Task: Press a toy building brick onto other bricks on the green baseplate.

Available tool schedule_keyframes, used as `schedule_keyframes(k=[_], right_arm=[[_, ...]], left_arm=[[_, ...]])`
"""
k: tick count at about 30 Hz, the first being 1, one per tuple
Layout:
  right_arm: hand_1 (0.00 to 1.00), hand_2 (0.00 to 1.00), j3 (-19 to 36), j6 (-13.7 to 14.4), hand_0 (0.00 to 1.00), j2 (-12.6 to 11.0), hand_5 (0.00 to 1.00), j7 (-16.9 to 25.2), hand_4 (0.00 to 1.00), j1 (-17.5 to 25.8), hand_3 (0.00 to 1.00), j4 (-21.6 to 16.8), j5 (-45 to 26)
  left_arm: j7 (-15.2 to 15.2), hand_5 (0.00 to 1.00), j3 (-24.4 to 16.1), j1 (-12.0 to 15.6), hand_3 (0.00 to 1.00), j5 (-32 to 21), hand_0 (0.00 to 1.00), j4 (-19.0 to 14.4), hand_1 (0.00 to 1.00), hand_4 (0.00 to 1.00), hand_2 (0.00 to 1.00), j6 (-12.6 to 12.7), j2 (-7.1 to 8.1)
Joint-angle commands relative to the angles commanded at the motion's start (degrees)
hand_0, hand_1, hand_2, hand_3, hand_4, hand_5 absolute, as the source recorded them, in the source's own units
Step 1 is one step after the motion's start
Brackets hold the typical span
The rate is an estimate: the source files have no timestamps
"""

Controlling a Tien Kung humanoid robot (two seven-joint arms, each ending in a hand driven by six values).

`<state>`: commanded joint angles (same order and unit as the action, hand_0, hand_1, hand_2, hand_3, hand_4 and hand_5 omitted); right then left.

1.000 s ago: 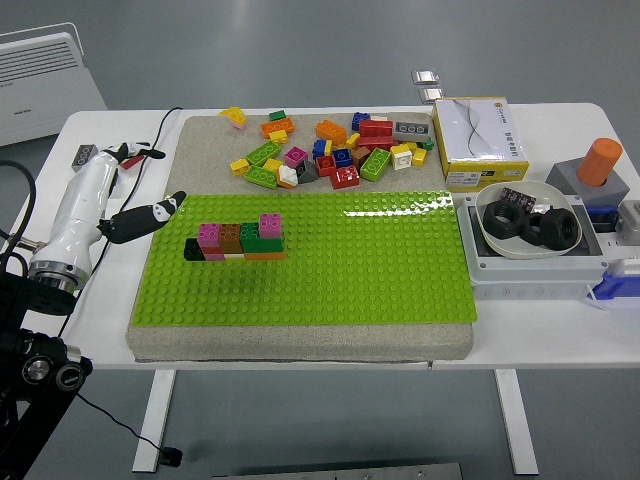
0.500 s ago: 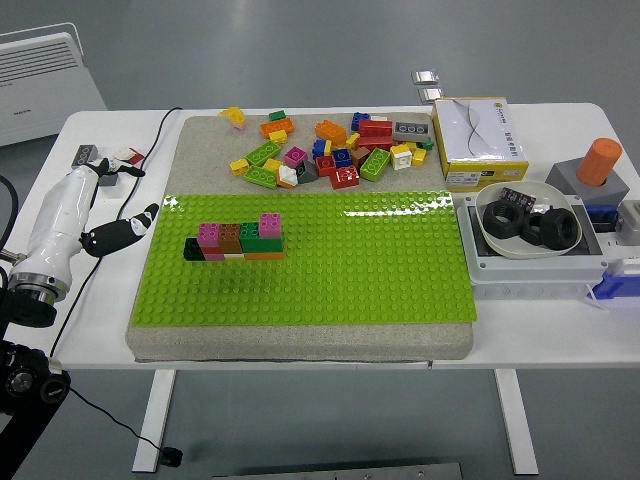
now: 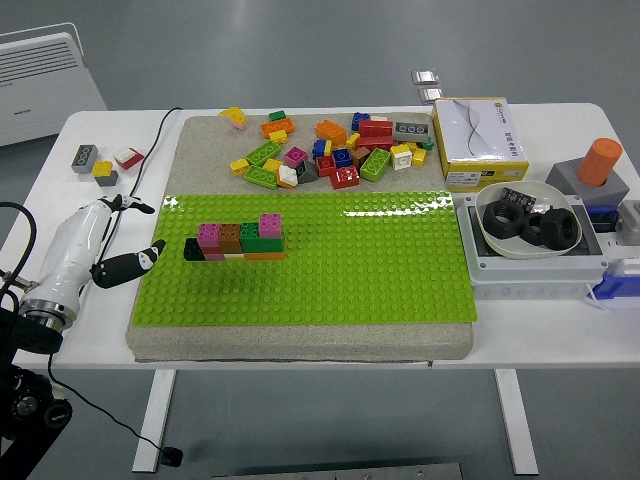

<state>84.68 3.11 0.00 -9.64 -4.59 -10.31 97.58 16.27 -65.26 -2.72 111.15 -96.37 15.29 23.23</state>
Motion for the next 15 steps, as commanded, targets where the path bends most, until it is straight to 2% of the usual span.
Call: schedule_keyframes(k=[5,11,15], right_arm=[[0.679,0.729,4.84,-0.31,0.520,0.00,0.794,-0.55,0.728,0.28,0.702,0.00,3.55],[0.687,0.751,13.08,-0.73,0.520,0.00,0.811,-1.23,0.730,0.59,0.713,0.00,10.80],[0.691,0.773,17.91,-0.74,0.519,0.00,0.825,-1.46,0.740,0.60,0.727,0.00,13.24]], left_arm=[[-0.10,0.133,0.46,0.28,0.595,0.25,0.882,1.13,0.804,0.726,0.787,0.05,-0.84],[-0.42,0.133,0.47,0.49,0.594,0.91,0.881,3.15,0.803,0.724,0.785,0.44,-3.80],[-0.57,0.135,0.35,0.84,0.594,1.28,0.882,4.29,0.802,0.723,0.782,0.55,-5.58]])
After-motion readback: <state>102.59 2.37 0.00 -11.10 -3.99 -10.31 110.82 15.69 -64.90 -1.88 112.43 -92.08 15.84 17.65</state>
